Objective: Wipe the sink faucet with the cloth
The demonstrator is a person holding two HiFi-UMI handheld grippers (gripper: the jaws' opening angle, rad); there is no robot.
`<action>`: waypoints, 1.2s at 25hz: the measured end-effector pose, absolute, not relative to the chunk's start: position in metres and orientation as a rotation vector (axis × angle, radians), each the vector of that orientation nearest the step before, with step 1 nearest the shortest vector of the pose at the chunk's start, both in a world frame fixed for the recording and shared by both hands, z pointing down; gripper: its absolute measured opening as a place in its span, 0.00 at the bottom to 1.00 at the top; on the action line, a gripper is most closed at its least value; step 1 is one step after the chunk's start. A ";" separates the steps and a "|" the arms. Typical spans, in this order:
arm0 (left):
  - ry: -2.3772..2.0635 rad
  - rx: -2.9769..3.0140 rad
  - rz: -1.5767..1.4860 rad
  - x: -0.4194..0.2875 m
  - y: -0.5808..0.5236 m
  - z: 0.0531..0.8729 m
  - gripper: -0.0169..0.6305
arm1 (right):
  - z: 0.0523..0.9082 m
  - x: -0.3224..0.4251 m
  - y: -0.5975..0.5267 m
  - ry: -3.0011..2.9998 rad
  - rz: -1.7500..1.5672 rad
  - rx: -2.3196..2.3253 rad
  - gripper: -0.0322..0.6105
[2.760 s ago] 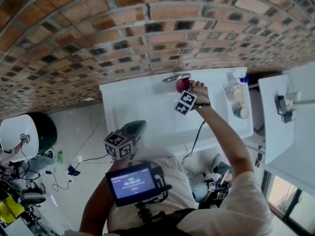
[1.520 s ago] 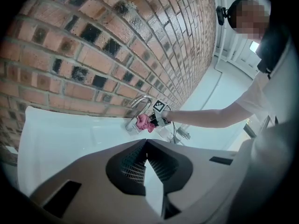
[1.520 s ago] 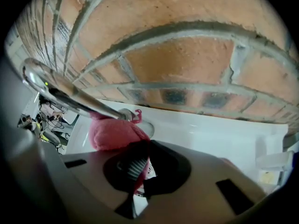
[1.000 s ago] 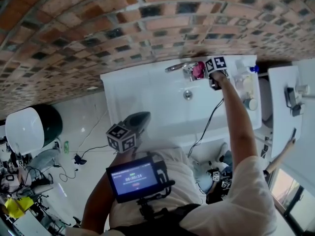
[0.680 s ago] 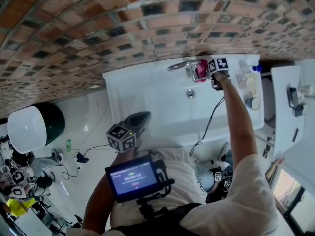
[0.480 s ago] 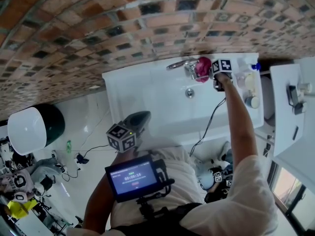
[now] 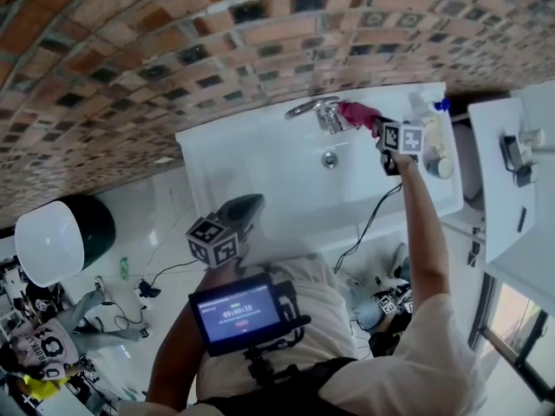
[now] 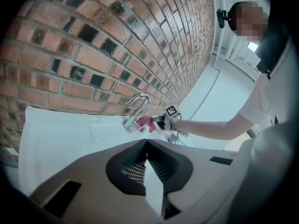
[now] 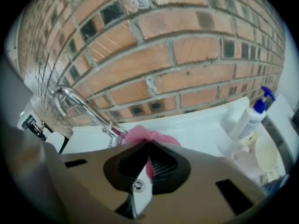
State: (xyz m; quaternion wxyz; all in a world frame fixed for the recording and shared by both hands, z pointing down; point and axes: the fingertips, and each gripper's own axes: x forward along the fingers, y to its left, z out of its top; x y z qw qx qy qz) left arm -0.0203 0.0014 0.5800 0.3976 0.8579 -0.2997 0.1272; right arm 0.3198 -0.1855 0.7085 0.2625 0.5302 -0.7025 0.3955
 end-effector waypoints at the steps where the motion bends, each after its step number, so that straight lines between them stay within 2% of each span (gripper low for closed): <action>1: -0.755 2.183 0.314 -0.020 0.001 0.578 0.03 | 0.697 0.318 -0.181 -1.928 1.046 1.451 0.09; 9: -0.689 2.268 0.240 0.001 -0.011 0.559 0.03 | 0.602 0.299 -0.140 -2.158 0.868 1.496 0.09; 12: -0.616 2.327 0.205 0.018 -0.018 0.537 0.21 | 0.556 0.281 -0.114 -2.239 0.739 1.438 0.09; 18: -0.403 2.553 0.232 0.059 -0.029 0.481 0.44 | 0.464 0.217 -0.052 -2.407 0.588 1.217 0.09; 20: -0.321 2.654 0.319 0.068 -0.027 0.471 0.50 | 0.436 0.191 -0.032 -2.460 0.533 1.107 0.09; 24: -0.142 2.729 0.485 0.069 -0.002 0.460 0.52 | 0.383 0.128 0.009 -2.591 0.406 0.861 0.09; 30: 0.257 2.228 -0.096 0.045 0.045 0.396 0.60 | 0.337 0.056 0.048 -2.628 0.300 0.722 0.09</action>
